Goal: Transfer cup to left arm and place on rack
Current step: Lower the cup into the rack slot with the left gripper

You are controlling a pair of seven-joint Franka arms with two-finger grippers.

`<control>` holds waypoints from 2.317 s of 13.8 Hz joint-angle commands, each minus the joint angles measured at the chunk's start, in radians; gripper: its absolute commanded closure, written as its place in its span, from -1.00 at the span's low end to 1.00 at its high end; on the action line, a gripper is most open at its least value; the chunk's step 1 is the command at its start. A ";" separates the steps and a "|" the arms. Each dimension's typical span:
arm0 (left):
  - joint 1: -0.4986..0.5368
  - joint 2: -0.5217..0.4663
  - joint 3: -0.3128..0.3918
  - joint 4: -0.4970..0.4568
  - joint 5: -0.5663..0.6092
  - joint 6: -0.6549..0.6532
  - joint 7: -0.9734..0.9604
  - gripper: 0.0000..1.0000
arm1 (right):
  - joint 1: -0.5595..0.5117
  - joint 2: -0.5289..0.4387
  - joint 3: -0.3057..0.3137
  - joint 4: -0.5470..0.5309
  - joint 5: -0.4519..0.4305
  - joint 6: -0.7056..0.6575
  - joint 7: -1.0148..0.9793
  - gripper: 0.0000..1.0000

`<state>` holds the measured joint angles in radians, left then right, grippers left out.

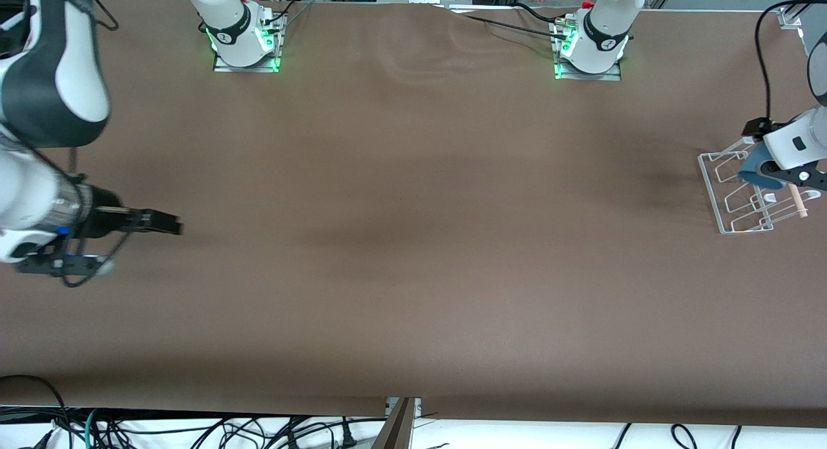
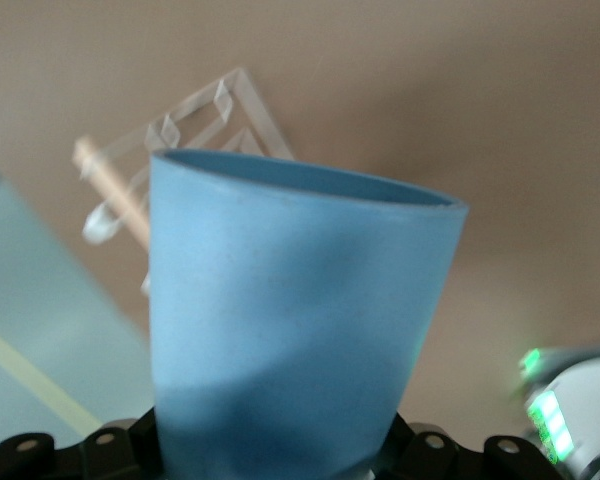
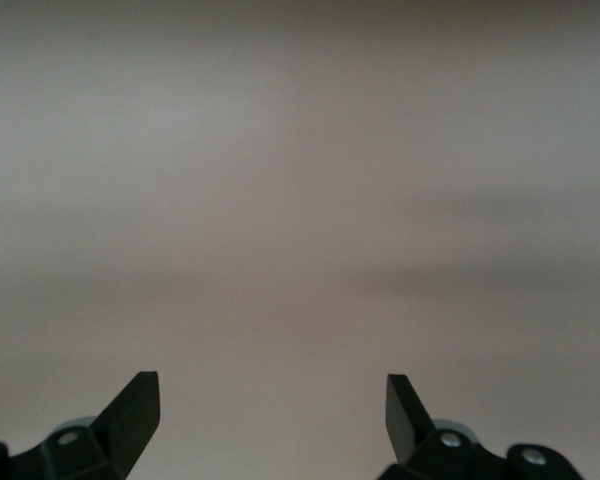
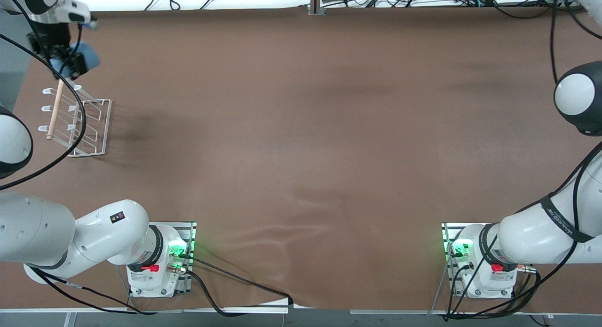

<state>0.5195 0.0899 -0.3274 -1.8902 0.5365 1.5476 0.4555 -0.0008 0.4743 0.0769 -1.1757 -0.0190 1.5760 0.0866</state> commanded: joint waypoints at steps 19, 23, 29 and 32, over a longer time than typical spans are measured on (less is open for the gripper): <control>0.008 0.341 -0.024 -0.058 0.424 -0.406 -0.038 1.00 | -0.068 -0.387 -0.019 -0.366 0.002 0.036 -0.173 -1.00; 0.008 0.360 -0.024 -0.063 0.439 -0.400 -0.043 1.00 | -0.074 -0.382 -0.020 -0.368 0.004 0.036 -0.176 -1.00; 0.008 0.427 -0.024 -0.050 0.499 -0.394 -0.070 0.42 | -0.070 -0.384 -0.020 -0.364 0.005 0.036 -0.173 -1.00; 0.005 0.429 -0.025 0.012 0.497 -0.408 -0.057 -1.00 | -0.071 -0.382 -0.020 -0.364 0.008 0.036 -0.174 -1.00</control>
<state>0.5314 0.5165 -0.3464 -1.9354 1.0097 1.1624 0.3890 -0.0636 0.0863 0.0535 -1.5587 -0.0300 1.6165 -0.0645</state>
